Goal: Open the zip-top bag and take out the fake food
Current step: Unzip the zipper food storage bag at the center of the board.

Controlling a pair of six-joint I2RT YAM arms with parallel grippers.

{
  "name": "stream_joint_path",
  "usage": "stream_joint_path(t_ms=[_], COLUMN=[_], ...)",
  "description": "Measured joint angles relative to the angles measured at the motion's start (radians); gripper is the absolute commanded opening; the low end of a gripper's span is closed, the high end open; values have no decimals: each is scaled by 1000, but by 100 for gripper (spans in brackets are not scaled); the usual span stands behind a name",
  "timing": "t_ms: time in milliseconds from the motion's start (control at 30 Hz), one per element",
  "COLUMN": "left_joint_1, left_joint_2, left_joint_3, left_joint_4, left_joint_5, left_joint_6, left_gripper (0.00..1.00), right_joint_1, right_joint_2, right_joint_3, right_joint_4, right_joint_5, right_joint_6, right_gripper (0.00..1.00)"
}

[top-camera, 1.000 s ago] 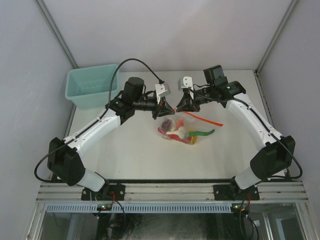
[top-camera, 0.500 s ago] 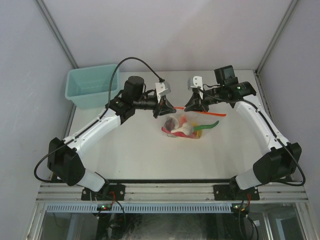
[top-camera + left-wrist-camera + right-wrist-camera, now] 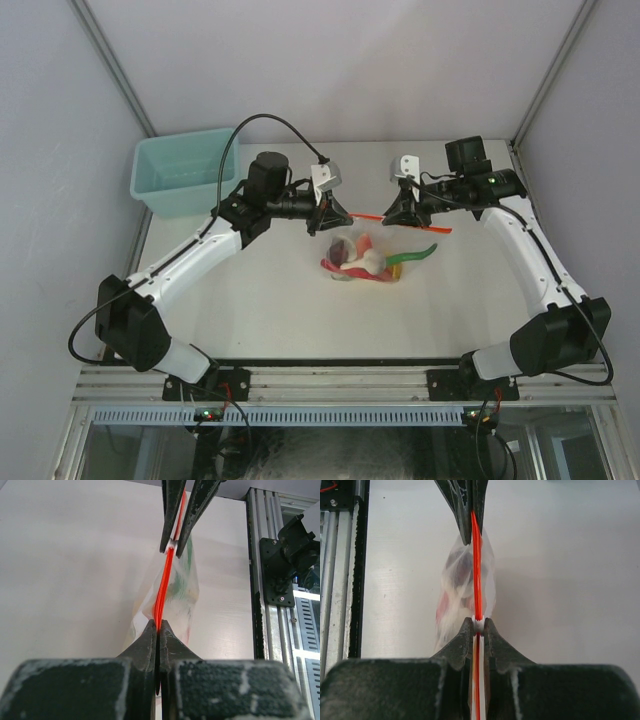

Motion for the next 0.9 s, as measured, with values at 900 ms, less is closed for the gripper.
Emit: stream_joint_path(t_ms=[900], left_joint_1=[-1], left_joint_2=[41], left_joint_3=[13], left_joint_4=[48], left_joint_5=[2], left_joint_6=[-26], left_gripper=[0], right_joint_1=[-162], right_joint_2=[-120], right_joint_3=[-108], right_joint_4=[-91], right_joint_5=[21], right_joint_6=[-90], right_gripper=[0])
